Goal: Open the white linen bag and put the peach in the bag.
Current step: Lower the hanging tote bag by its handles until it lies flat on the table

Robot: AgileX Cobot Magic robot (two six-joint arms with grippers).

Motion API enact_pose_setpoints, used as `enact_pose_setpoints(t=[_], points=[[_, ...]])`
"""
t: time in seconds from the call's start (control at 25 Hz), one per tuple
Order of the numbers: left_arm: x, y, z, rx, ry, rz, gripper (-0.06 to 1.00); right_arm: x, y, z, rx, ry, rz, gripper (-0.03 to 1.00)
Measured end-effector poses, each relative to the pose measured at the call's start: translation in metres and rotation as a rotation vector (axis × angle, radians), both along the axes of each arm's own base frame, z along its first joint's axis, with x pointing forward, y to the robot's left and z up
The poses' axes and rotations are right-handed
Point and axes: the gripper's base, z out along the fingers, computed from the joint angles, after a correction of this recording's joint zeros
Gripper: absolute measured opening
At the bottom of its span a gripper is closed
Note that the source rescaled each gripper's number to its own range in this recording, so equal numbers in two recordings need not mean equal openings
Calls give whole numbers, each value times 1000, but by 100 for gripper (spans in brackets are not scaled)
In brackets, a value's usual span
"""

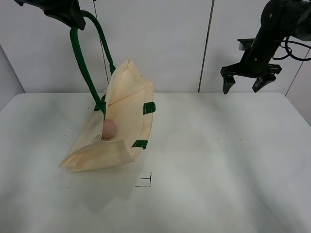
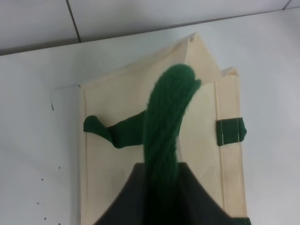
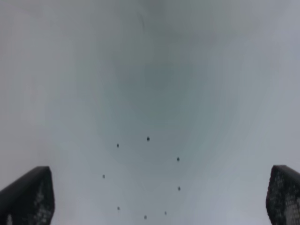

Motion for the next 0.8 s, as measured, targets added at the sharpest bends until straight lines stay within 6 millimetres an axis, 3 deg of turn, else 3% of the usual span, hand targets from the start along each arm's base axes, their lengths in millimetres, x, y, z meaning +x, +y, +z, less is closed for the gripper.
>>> enact_pose_setpoints(t=[0.2,0.36,0.56,0.76,0.8], points=[[0,0,0,0,0,0,0,-34,-3,17,-1,28,-3,100],[0,0,0,0,0,0,0,-89,-7,27,-5,87,-5,100],[0,0,0,0,0,0,0,-180,-14,42,-7,111,-5,100],[0,-1,0,-6,2,-2,0,-272,-21,35,-10,105,-6,100],[0,-1,0,-6,2,-2,0,-301,-23,31,-6,57,-7,100]])
